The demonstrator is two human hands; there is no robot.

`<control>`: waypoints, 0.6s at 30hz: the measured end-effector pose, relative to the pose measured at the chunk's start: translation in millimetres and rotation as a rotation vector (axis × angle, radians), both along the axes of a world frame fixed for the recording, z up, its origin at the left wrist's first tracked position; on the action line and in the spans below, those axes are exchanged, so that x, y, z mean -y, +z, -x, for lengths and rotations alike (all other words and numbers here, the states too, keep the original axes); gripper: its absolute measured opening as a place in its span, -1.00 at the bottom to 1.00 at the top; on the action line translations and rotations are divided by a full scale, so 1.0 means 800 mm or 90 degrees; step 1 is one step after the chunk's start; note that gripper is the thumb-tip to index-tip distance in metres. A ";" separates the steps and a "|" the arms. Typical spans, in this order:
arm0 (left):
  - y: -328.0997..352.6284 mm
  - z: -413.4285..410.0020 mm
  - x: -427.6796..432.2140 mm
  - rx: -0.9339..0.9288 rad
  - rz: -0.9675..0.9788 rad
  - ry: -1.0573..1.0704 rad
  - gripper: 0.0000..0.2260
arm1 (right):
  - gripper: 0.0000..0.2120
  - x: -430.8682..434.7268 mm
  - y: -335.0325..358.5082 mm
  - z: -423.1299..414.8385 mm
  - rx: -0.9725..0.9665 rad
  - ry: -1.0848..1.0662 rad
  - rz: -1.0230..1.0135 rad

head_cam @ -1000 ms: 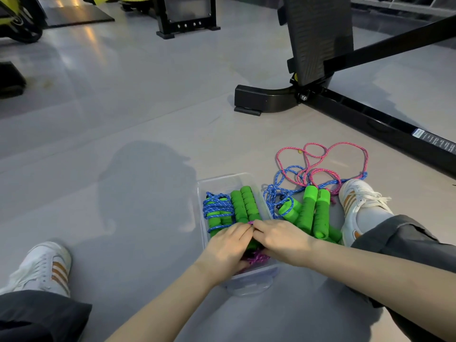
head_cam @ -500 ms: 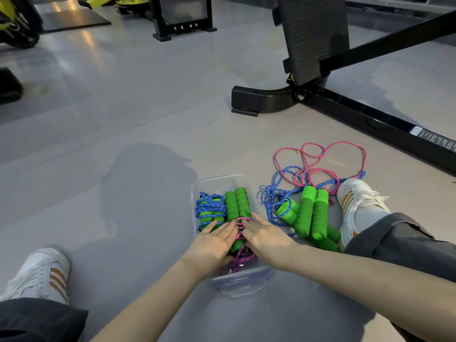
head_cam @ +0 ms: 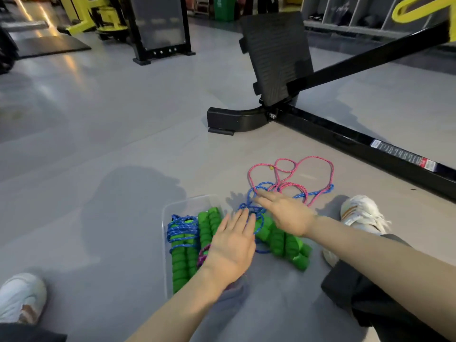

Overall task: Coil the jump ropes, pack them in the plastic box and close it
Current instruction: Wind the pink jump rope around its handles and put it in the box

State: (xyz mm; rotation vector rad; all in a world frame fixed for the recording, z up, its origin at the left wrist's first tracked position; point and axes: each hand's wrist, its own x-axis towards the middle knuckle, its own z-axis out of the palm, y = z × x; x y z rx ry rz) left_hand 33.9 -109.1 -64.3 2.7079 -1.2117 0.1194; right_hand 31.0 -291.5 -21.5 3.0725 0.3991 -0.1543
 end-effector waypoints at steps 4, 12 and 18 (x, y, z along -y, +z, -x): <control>-0.016 0.023 0.086 -0.110 -0.046 0.036 -0.47 | -0.23 0.057 -0.014 0.015 -0.114 -0.027 0.146; -0.076 0.034 0.176 -0.198 -0.013 0.197 -0.40 | -0.39 0.103 -0.057 0.015 -0.206 0.043 0.226; -0.045 0.033 0.138 -0.212 -0.052 0.204 -0.42 | -0.47 0.099 -0.059 -0.003 -0.093 0.124 0.196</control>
